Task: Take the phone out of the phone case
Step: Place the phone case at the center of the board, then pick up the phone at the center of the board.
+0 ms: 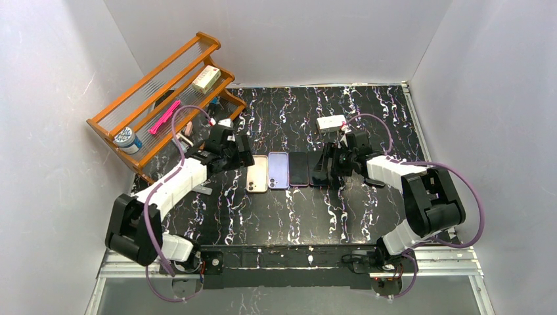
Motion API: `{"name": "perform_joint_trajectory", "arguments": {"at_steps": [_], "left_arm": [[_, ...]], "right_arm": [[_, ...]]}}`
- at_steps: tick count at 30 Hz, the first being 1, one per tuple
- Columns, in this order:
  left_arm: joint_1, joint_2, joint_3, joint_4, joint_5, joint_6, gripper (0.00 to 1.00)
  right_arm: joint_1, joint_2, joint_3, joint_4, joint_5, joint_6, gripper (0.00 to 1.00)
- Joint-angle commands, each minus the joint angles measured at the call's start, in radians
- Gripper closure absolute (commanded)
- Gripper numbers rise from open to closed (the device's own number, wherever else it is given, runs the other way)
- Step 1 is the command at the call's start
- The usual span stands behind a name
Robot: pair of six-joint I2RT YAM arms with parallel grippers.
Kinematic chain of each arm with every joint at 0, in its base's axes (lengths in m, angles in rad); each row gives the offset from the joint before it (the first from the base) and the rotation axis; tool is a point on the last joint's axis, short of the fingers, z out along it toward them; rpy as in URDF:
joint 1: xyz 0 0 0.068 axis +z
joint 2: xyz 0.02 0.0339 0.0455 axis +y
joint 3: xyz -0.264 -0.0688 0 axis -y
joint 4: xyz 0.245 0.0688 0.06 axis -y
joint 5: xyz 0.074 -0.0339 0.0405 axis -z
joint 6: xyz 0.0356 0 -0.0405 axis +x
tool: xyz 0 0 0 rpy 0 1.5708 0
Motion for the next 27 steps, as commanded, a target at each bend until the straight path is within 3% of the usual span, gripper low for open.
{"name": "perform_joint_trajectory", "arguments": {"at_steps": [1,11,19,22,27], "left_arm": [[0.003,-0.075,0.055,-0.067,-0.067,0.06,0.02],[0.008,-0.173,0.092,-0.097,-0.106,0.154,0.02],[0.013,-0.261,0.054,-0.103,-0.174,0.209,0.02],[0.019,-0.291,0.042,-0.112,-0.201,0.222,0.02],[0.029,-0.332,0.022,-0.115,-0.214,0.229,0.02]], "right_arm": [[0.019,0.041,0.018,-0.121,0.028,-0.042,0.16],[0.051,0.045,0.076,-0.167,0.01,-0.055,0.15],[0.034,-0.093,0.156,-0.318,0.195,-0.128,0.08],[-0.042,-0.133,0.177,-0.37,0.335,-0.143,0.02],[-0.194,-0.161,0.188,-0.4,0.43,-0.098,0.01]]}}
